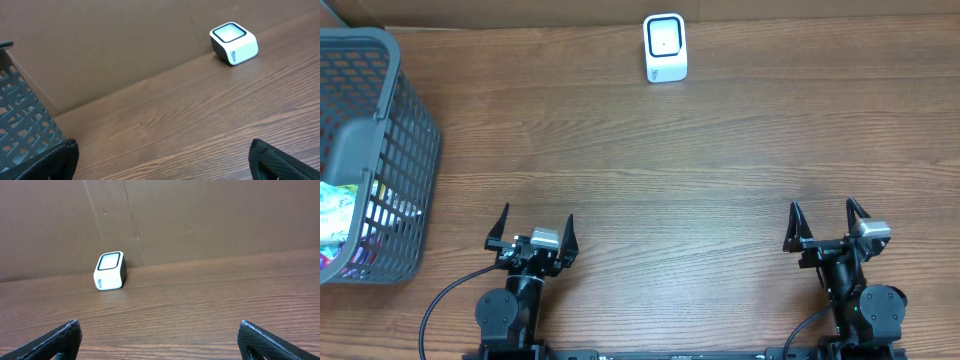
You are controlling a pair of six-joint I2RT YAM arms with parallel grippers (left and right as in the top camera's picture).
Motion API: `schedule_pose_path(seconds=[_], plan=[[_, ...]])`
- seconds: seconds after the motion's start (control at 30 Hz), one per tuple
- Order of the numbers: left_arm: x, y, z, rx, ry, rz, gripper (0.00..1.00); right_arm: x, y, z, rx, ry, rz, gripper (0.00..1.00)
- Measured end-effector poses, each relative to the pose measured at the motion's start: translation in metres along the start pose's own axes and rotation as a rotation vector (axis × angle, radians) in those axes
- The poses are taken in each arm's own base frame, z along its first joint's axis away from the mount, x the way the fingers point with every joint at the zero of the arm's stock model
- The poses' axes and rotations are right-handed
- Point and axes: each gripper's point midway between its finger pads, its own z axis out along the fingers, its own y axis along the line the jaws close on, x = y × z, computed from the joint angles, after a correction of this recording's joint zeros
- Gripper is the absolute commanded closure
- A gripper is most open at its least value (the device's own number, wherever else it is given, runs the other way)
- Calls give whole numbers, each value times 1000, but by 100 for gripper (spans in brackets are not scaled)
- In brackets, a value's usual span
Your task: Scan the item barcode
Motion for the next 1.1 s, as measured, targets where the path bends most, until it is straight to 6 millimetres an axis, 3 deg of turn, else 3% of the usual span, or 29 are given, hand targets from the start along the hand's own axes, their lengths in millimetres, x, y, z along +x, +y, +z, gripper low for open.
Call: schedule_pose_path(seconds=[0.67,0.83,1.1], plan=[[-11,-7,-1,49,-44,-63,0,-1,0,0,0,-3,-1,0],[-24,-2,-3,45,-58,-64,0,3,0,0,2,12,0,0],[-29,-1,7,90,40,-80,0,4,0,0,-1,16,1,0]])
